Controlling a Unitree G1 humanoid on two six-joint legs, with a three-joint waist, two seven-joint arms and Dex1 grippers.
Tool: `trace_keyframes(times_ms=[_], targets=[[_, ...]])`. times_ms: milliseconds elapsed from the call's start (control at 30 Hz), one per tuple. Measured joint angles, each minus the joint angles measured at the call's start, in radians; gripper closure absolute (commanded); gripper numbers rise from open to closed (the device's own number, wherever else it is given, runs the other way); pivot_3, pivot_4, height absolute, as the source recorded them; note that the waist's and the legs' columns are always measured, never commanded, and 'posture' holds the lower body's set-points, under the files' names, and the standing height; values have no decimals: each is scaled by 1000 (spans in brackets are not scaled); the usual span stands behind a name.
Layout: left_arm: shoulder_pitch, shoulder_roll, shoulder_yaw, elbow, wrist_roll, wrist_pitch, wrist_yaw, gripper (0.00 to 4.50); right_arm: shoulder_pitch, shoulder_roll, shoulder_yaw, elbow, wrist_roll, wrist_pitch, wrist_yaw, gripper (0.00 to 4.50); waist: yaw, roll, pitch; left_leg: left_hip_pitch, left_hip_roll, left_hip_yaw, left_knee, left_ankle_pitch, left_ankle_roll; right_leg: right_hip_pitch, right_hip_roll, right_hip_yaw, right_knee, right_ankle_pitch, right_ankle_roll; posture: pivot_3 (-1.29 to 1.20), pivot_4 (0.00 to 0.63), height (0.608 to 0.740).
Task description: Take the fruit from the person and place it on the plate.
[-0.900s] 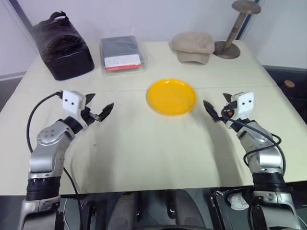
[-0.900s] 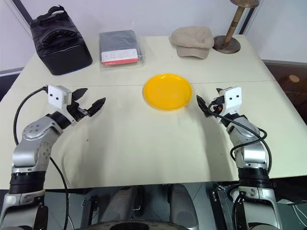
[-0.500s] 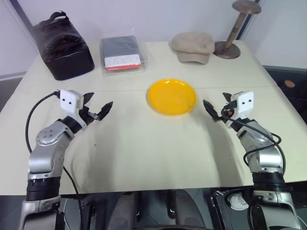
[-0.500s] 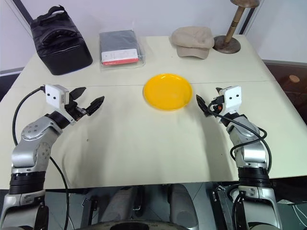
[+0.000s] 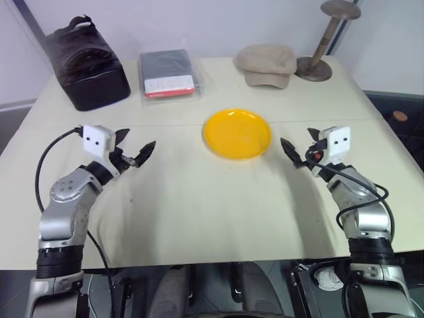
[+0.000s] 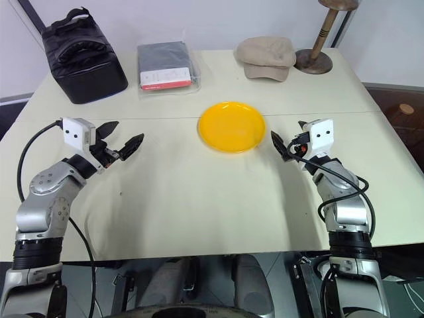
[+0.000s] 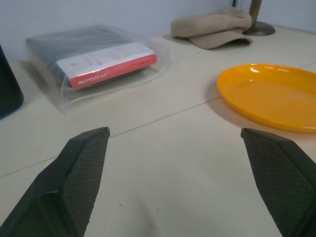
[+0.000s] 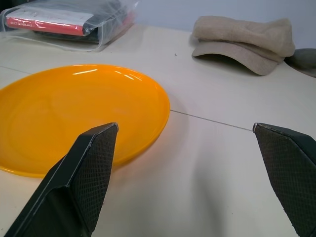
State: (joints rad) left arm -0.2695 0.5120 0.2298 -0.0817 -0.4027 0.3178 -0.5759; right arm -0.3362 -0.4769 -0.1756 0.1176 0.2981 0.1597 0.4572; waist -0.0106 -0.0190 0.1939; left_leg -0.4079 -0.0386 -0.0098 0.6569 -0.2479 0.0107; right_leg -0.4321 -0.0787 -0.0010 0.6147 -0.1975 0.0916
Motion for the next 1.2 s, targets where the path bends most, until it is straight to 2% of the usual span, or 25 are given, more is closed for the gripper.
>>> trace_keyframes(times_ms=[1200], targets=[[-44,22,0,20,-3,-6,-17,66,0,0,0,1,-1,0,-3,0,1,0,0,0,0,0,0,0,0,0,0,0,0,-1,-1,0,150,740]])
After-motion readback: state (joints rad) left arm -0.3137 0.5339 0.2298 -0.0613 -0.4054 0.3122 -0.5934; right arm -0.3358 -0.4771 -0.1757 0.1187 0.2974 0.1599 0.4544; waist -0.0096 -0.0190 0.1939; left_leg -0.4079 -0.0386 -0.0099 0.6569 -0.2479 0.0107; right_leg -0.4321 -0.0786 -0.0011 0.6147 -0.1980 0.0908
